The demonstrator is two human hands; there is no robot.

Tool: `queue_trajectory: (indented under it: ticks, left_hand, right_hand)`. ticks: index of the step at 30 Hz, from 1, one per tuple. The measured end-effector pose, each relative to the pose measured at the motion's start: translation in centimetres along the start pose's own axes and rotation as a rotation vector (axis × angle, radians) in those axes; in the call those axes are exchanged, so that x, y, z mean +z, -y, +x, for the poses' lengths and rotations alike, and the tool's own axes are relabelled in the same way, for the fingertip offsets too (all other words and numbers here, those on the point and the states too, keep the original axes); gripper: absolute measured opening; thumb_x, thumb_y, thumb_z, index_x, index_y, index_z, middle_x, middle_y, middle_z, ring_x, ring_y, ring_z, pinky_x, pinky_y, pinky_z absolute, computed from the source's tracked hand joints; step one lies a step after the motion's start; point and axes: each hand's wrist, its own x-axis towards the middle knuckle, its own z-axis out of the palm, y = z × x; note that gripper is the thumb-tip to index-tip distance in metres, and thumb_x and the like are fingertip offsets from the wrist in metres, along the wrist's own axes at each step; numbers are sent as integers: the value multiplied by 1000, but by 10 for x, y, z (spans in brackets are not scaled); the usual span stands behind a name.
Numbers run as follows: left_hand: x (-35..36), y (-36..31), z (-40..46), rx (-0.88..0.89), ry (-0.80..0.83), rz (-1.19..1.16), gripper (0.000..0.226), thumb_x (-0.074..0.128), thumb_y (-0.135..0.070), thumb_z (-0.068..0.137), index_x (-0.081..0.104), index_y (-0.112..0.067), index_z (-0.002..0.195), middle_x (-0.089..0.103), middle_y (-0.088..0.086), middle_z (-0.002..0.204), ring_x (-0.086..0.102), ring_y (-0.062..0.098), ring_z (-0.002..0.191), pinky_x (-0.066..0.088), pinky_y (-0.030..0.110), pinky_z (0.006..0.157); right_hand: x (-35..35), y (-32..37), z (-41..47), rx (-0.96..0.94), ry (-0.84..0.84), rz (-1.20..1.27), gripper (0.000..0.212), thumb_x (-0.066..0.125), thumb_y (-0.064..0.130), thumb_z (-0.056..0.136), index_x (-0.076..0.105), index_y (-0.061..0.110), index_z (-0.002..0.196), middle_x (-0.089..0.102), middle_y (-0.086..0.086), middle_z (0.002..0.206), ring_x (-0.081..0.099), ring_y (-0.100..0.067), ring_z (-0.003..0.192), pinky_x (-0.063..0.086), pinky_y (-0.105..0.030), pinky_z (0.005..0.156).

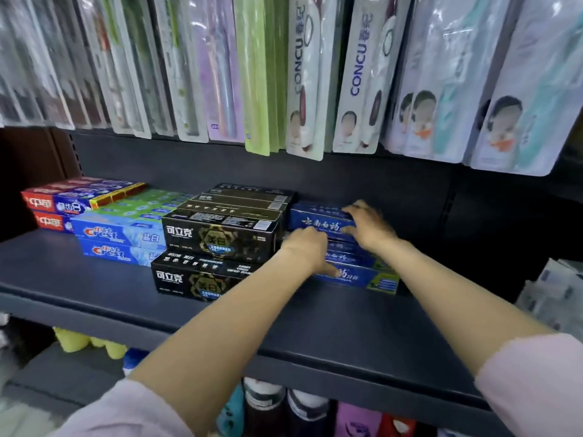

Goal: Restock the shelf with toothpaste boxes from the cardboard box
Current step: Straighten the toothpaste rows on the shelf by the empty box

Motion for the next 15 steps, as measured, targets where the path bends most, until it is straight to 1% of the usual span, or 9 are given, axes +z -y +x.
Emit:
queue_trajectory:
  ticks: [2,4,5,8,10,11,13,14,15]
  left_hand:
    - [-4,0,2,15,-10,38,68,68,-60,74,57,-8,116,57,11,125,54,28,117,45,35,93]
    - [-3,-2,3,29,-34,96,68,67,-63,73,57,-10,114,59,8,123,56,27,115,46,35,90]
    - [-2,-2,4,34,-47,122,69,65,-65,73,57,-11,115,59,8,123,56,26,115,45,34,90]
    - [5,-2,5,38,-80,180,75,61,-68,74,54,-11,123,51,12,132,47,29,123,37,37,100]
    - [10,-2,4,38,-94,190,76,59,-66,76,53,-10,126,49,14,133,45,30,124,36,38,101]
    - [11,-2,3,41,-99,188,75,59,-65,77,54,-9,126,49,14,132,45,30,123,37,39,101]
    - [12,-2,1,40,-92,173,71,58,-63,79,54,-8,125,51,14,130,47,30,122,38,38,100]
    - [12,-2,-1,40,-80,166,69,57,-62,81,54,-9,125,52,13,129,48,30,121,39,38,99]
    - [11,-1,-3,42,-70,158,67,56,-62,82,54,-9,124,53,13,127,49,29,120,39,38,99]
  right_hand:
    - [0,-3,7,-9,-28,48,46,63,17,88,50,10,132,44,-10,133,44,-31,124,36,-39,105]
    - [0,-8,9,0,-19,79,45,63,16,88,51,12,132,44,-11,131,45,-30,123,38,-39,104]
    - [-1,-10,9,2,-17,83,46,62,16,89,50,12,133,43,-11,131,44,-29,123,38,-39,104]
    - [-1,-17,2,-2,-42,63,46,55,17,93,45,15,138,42,-10,131,42,-27,124,37,-39,105]
    - [3,-21,-1,21,-50,44,44,51,18,95,44,16,138,43,-7,129,43,-27,124,37,-37,104]
    - [5,-22,-1,48,-62,58,41,48,20,96,45,16,137,47,-5,124,44,-26,122,38,-35,101]
    - [7,-20,-3,107,-96,120,31,44,27,97,51,17,126,55,1,111,49,-26,117,39,-31,92]
    - [7,-17,-5,120,-119,121,29,42,31,98,52,17,121,57,-2,111,50,-27,115,39,-33,92]
    - [6,-13,-8,122,-128,97,29,41,32,98,51,17,121,55,-6,119,48,-29,116,39,-37,96]
